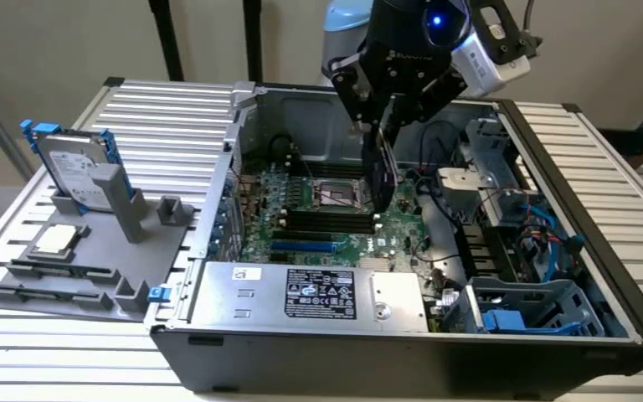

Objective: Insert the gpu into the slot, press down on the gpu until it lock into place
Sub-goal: 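Insert the gpu into the slot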

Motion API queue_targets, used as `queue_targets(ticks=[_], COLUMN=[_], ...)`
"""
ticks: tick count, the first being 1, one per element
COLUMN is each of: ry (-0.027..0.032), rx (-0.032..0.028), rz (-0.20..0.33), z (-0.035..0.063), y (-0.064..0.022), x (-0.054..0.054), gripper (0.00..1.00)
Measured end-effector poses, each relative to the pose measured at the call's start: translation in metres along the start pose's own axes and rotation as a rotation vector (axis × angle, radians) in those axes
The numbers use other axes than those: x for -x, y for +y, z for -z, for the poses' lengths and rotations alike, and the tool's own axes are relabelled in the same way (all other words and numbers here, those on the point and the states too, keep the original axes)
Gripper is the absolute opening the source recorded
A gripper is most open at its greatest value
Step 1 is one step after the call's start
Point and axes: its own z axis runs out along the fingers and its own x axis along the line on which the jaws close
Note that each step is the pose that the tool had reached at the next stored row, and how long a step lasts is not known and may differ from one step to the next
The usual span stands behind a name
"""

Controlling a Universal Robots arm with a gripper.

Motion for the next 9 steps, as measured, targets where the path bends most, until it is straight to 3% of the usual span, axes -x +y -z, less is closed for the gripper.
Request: queue_targets(ticks=[9], ry=[0.0127], rx=[-0.0044], rz=[0.163], z=[0.0], y=[0.0], x=[0.0], gripper=[0.26])
